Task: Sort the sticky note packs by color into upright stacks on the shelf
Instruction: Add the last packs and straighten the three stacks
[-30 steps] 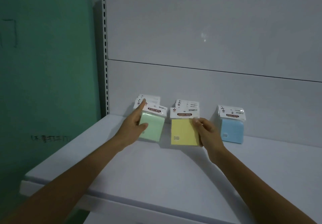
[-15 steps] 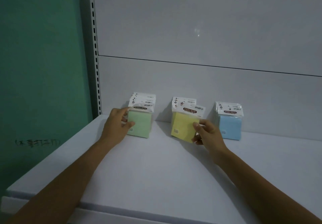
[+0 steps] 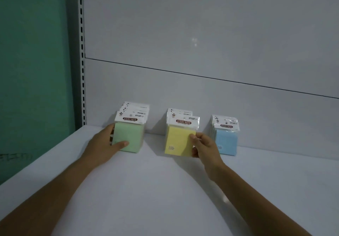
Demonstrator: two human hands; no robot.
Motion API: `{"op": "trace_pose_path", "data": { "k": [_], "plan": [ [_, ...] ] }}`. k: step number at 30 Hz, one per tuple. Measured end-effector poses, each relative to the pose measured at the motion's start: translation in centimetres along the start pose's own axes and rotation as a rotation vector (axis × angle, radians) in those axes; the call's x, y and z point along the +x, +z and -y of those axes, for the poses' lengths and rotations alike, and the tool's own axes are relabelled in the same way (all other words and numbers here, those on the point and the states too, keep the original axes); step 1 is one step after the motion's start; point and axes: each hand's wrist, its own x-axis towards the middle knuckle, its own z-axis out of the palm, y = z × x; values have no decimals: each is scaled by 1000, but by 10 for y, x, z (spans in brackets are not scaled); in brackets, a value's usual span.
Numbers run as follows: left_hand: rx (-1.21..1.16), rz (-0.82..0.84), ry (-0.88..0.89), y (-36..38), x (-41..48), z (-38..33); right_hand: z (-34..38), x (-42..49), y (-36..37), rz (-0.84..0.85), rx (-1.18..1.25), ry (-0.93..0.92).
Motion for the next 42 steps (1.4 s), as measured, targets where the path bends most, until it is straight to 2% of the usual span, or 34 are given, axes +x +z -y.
{"op": "trace_pose_path", "data": {
  "k": [6, 11, 16, 19, 25, 39, 42],
  "plan": [
    [30, -1, -6, -1, -2, -7, 14, 18, 1, -70, 35, -28],
    [51, 7, -14, 0, -1, -7, -3, 26, 4, -106, -115, -16],
    [59, 1, -14, 1, 0, -6, -30, 23, 5, -183, -359, -143],
    [35, 16, -11, 2, -1, -8, -32, 25, 3, -212, -417, -94],
    [66, 62, -55, 2, -2, -7, -32, 27, 4, -160, -484, -49],
    [-5, 34, -123, -1, -1, -3, -38, 32, 0, -118, -434, -48],
    [-58, 25, -153, -1, 1, -6, -32, 26, 1, -221, -417, -69]
  ]
}}
